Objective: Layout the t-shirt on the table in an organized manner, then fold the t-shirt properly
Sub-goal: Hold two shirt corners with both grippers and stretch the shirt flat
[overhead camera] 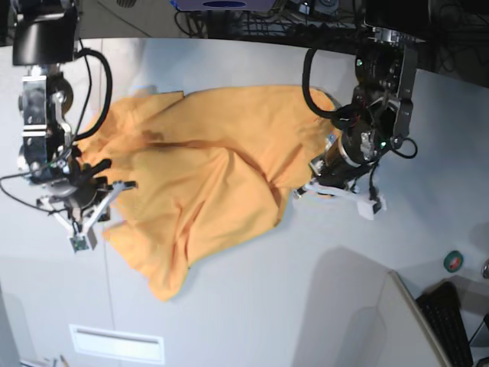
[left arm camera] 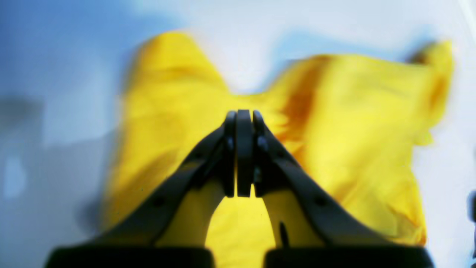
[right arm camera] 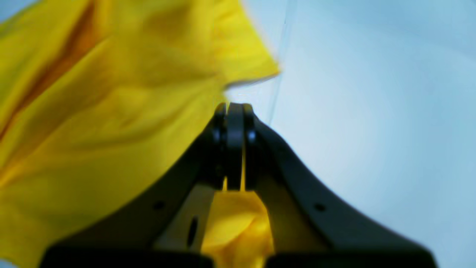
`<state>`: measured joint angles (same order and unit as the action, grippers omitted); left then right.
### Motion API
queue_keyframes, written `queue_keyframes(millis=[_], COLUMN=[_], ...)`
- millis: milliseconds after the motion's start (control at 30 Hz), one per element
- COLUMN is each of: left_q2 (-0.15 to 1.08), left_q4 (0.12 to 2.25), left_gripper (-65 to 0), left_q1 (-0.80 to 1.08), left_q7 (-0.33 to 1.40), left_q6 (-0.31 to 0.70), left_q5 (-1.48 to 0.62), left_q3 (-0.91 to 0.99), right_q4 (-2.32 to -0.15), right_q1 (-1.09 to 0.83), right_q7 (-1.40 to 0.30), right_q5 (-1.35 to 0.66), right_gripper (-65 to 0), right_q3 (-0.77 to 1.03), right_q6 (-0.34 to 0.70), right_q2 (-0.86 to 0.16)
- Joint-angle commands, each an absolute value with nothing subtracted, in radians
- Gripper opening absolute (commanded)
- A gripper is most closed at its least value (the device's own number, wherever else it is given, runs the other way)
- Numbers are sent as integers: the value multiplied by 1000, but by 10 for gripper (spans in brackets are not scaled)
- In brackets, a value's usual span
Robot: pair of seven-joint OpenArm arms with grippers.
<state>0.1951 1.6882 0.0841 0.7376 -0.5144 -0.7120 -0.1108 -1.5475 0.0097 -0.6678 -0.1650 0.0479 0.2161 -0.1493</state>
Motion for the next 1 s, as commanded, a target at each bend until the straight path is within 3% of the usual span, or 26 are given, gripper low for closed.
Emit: queue_keyframes(millis=[0,167,300,567,967], left_q2=[205,202,200,248,349], left_q4=[1699,1695,1603,1520,1661], left_gripper=[-650,-650,-650,-650,-650], left_q1=[71,64,59,84,329], left_q7=[740,740,739,737,737], left_q6=[-507,-507,-558,-587,-602], left_q5=[-719,-723,-722,-722,-719], left_q3=[-147,-323,-351,-346,-39], right_q4=[-1593,-1626,-1572,-1274,-1204], right_q1=[-1,-116,-110,4,7], right_q7=[-662,-671,-671,-618,-572], right_q5=[-173,-173,-173,-173,-173], right_gripper=[-650,-650,-650,-650,-650], right_q3=[28,-139,-229,-191,-171], right_q6=[220,220,220,220,220], right_q2=[-145,-136,-137,-107,-101])
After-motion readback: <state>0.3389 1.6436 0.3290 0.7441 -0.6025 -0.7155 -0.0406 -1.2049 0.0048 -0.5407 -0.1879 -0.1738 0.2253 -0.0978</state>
